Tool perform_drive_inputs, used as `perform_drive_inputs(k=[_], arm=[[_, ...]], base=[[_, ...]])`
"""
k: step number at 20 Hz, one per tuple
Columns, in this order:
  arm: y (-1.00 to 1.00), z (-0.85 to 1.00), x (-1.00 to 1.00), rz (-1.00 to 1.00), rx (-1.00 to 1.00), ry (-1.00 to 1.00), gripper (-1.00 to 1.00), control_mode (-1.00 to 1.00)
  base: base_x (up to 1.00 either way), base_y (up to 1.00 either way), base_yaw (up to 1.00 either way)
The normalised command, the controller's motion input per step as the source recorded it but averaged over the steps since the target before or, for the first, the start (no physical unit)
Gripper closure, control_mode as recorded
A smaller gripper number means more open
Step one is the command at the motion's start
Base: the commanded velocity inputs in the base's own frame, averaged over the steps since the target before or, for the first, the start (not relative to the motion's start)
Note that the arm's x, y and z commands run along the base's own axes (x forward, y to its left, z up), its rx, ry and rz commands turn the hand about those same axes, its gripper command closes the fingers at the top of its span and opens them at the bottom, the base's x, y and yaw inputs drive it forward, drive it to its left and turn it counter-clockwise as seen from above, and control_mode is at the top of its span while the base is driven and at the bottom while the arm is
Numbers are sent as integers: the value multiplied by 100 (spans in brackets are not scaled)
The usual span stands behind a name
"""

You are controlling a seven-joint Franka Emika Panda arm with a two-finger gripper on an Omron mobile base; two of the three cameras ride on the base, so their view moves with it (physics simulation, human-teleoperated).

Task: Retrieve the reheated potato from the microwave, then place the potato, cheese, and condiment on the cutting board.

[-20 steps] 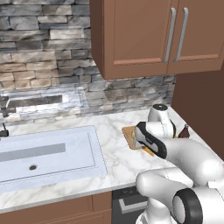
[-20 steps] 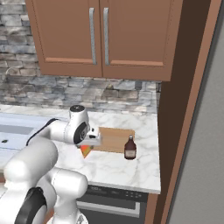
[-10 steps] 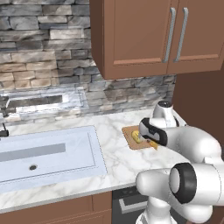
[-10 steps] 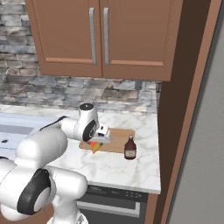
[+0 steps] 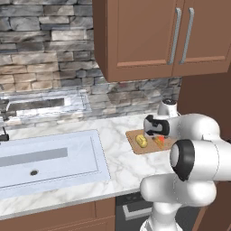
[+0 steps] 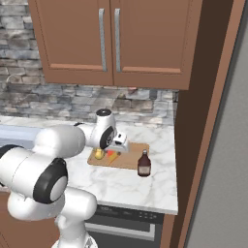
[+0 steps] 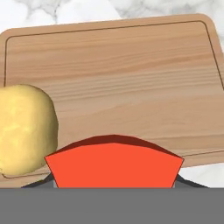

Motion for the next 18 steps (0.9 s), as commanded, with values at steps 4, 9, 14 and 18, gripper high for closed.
perform_drive_inputs(k=[4,9,14,18], arm=[[-14,0,40,-4,0,0,100,-100],[-5,-4,30,-3,0,0,100,-100],[0,-10,25,-2,0,0,100,-100],[0,-19,13,0,0,0,100,-100]], base=[[0,0,0],[0,0,0],[0,0,0],[0,0,0]])
